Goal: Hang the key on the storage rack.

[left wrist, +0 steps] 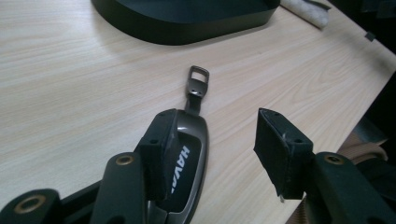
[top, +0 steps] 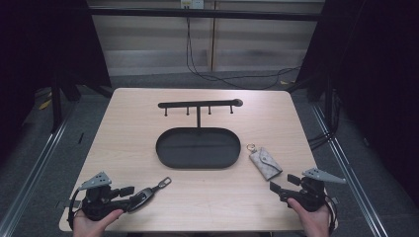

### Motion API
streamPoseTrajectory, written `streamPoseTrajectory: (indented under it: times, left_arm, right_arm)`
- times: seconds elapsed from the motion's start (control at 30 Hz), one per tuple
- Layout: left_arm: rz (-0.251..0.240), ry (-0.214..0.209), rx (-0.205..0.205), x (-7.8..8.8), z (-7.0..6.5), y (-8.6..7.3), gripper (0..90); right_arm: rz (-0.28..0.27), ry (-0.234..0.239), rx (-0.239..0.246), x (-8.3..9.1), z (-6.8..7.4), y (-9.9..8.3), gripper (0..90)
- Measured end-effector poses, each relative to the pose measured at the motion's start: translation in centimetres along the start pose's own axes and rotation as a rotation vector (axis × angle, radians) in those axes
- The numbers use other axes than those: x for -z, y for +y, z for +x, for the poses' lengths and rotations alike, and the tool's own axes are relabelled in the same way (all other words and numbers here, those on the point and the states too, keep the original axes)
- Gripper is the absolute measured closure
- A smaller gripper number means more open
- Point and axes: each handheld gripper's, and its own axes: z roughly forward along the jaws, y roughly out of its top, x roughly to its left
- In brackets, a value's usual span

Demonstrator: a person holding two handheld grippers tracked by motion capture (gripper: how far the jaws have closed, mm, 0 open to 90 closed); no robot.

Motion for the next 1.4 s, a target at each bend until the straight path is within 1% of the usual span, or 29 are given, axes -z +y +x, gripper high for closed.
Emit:
streamPoseTrajectory:
  times: [0.03, 0.07, 0.13, 0.2, 0.3, 0.37, 0.4, 0.47, 0.53, 0.57, 0.63, 0.67, 0.73, 0.8, 0.87, 0.9, 0.93, 0.97, 1.0, 1.07, 1.13, 1.17, 1.27, 1.33, 1.37, 1.4]
  left_arm:
    - [0.006, -0.007, -0.002, -0.1, 0.0, 0.0, 50.3]
    - [0.009, -0.013, -0.002, -0.2, 0.0, 0.0, 54.9]
    - [0.01, -0.016, -0.003, -0.3, -0.2, 0.1, 55.5]
    - [0.024, -0.02, -0.018, -0.6, -0.3, 0.2, 55.8]
    - [0.026, -0.025, -0.021, -0.6, -0.4, 0.3, 56.0]
    - [0.034, -0.022, -0.027, -0.7, -0.4, 0.3, 56.1]
    - [0.035, -0.023, -0.023, -0.7, -0.5, 0.4, 56.2]
    - [0.043, -0.01, -0.039, -0.8, -0.6, 0.5, 59.2]
    - [0.044, -0.01, -0.033, -0.8, -0.7, 0.7, 59.1]
    - [0.04, -0.015, -0.034, -0.7, -0.7, 0.8, 59.0]
    - [0.044, -0.011, -0.039, -0.7, -0.8, 1.0, 58.4]
    - [0.044, -0.004, -0.048, -0.7, -0.7, 1.2, 57.8]
    - [0.065, 0.019, -0.065, -1.0, -0.7, 1.9, 57.7]
    - [0.062, 0.031, -0.076, -1.2, -0.6, 2.3, 57.7]
    - [0.079, 0.042, -0.093, -1.4, -0.6, 2.7, 57.6]
    - [0.09, 0.042, -0.098, -1.5, -0.6, 2.9, 57.3]
    - [0.097, 0.042, -0.09, -1.7, -0.7, 3.0, 55.8]
    - [0.102, 0.034, -0.093, -1.8, -0.6, 3.0, 54.7]
    - [0.117, 0.031, -0.098, -1.8, -0.7, 3.1, 54.6]
    - [0.137, 0.034, -0.108, -2.0, -0.8, 3.3, 52.2]
    - [0.147, 0.024, -0.109, -2.0, -0.9, 3.5, 52.4]
    - [0.152, 0.029, -0.118, -2.0, -1.0, 3.7, 52.6]
    - [0.176, 0.016, -0.123, -2.3, -1.1, 4.4, 54.1]
    - [0.193, 0.023, -0.128, -2.6, -1.1, 4.6, 54.4]
    - [0.213, 0.028, -0.134, -2.6, -1.1, 4.7, 54.5]
    - [0.216, 0.037, -0.129, -2.8, -1.1, 4.8, 55.9]
  right_arm:
    - [0.0, 0.0, 0.0, 0.0, 0.0, 0.0, 17.7]
    - [0.008, 0.001, 0.008, -0.1, 0.0, 0.0, 17.7]
    - [0.016, -0.001, 0.015, -0.2, 0.2, 0.0, 17.6]
    - [0.019, 0.0, 0.026, -0.2, 0.3, 0.0, 17.6]
    - [0.019, 0.001, 0.032, -0.2, 0.5, 0.0, 17.6]
    - [0.018, -0.002, 0.046, -0.1, 0.6, 0.0, 17.6]
    - [0.016, -0.002, 0.053, -0.1, 0.6, 0.0, 17.6]
    - [0.019, -0.003, 0.053, 0.0, 0.7, -0.1, 17.6]
    - [0.018, -0.001, 0.056, 0.0, 0.8, 0.0, 17.6]
    - [0.022, -0.003, 0.059, 0.0, 0.8, -0.1, 17.6]
    - [0.025, -0.003, 0.06, -0.1, 0.9, -0.1, 17.6]
    - [0.026, -0.007, 0.062, 0.0, 0.9, -0.1, 17.7]
    - [0.029, -0.01, 0.061, -0.1, 0.8, -0.1, 17.8]
    - [0.034, -0.012, 0.059, -0.2, 0.7, -0.1, 17.7]
    - [0.035, -0.015, 0.057, -0.2, 0.7, -0.1, 17.7]
    - [0.034, -0.015, 0.057, -0.1, 0.7, -0.1, 17.7]
    - [0.033, -0.016, 0.058, -0.1, 0.7, -0.1, 17.8]
    - [0.035, -0.015, 0.058, -0.2, 0.7, -0.1, 17.7]
    - [0.038, -0.014, 0.059, -0.2, 0.7, -0.1, 17.7]
    - [0.043, -0.014, 0.059, -0.2, 0.8, -0.1, 17.7]
    - [0.041, -0.01, 0.061, -0.2, 0.8, -0.1, 17.7]
    - [0.039, -0.01, 0.063, -0.2, 0.7, -0.1, 17.7]
    - [0.037, -0.001, 0.069, -0.2, 0.8, -0.1, 17.8]
    - [0.04, -0.001, 0.072, -0.2, 0.8, -0.1, 17.9]
    - [0.041, -0.001, 0.072, -0.2, 0.8, -0.1, 17.9]
    - [0.041, 0.0, 0.071, -0.2, 0.8, -0.1, 17.9]
